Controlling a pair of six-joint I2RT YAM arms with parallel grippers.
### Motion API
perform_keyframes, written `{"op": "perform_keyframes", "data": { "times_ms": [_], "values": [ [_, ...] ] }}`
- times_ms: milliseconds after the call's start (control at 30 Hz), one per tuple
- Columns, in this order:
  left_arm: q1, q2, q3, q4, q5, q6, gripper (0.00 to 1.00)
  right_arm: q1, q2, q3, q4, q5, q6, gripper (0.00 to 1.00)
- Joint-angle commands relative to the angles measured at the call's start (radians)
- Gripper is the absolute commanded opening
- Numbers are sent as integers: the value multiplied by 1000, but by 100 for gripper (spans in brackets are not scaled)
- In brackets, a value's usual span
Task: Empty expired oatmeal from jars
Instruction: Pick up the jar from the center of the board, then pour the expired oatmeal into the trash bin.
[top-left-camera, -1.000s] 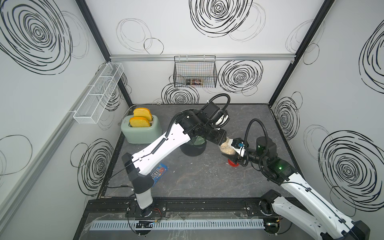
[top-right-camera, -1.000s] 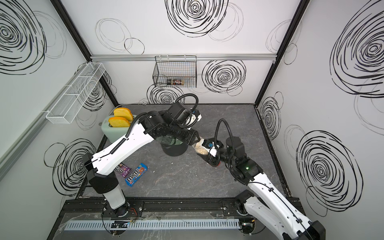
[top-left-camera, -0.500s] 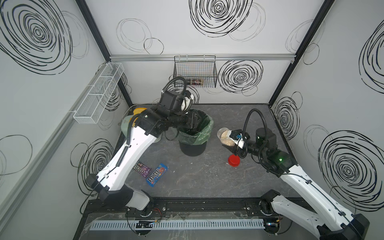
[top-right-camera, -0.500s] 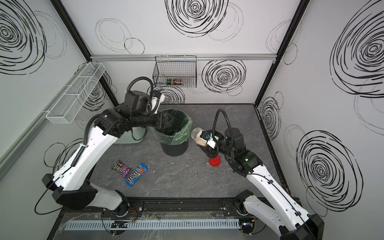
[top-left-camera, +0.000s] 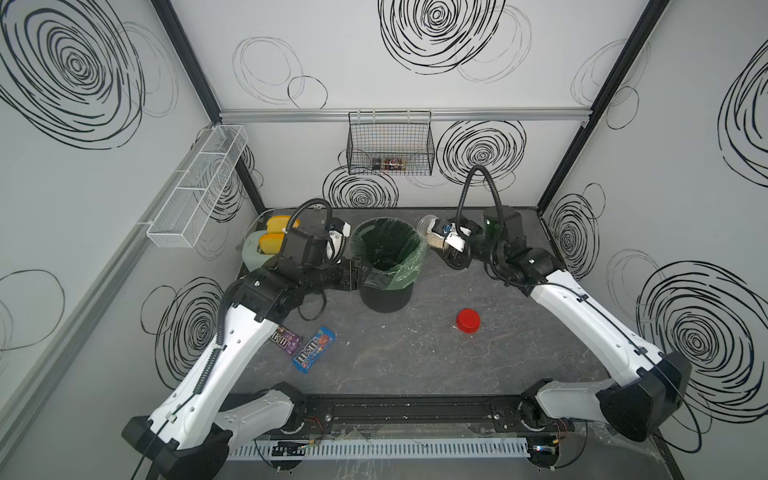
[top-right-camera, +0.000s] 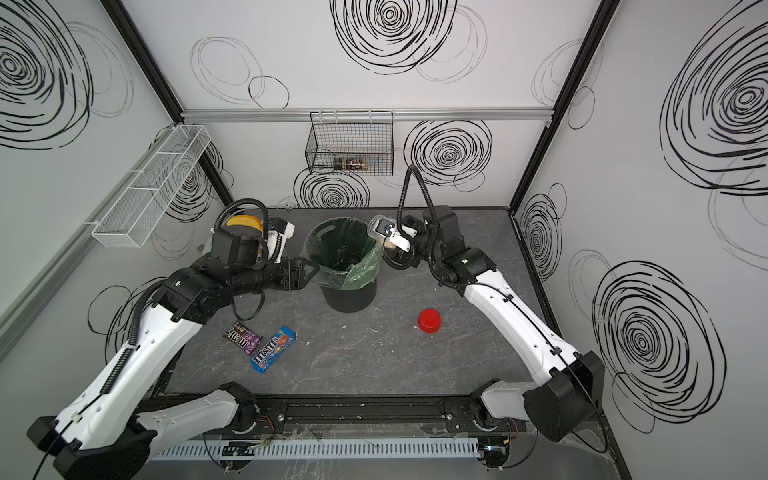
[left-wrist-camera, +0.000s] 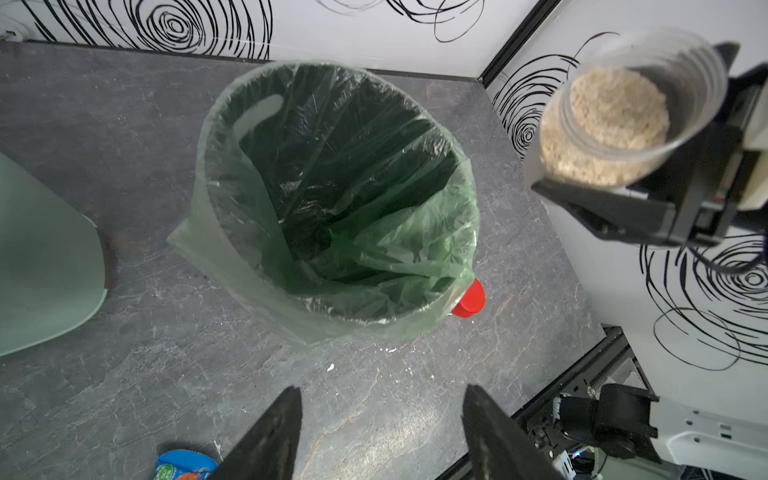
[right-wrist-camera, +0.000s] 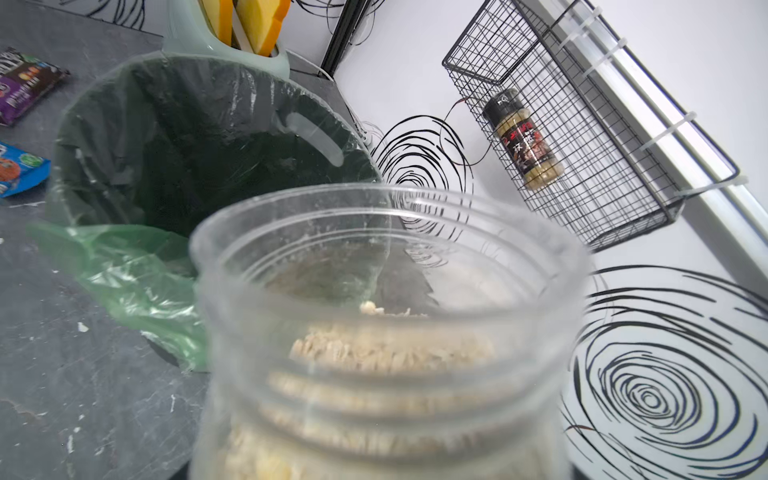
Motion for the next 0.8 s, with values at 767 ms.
{"op": "perform_keyframes", "data": {
  "times_ms": [767],
  "values": [
    [-41, -266, -377, 251, 86, -146, 67, 198, 274, 315, -83, 580, -454, 57]
  ]
}}
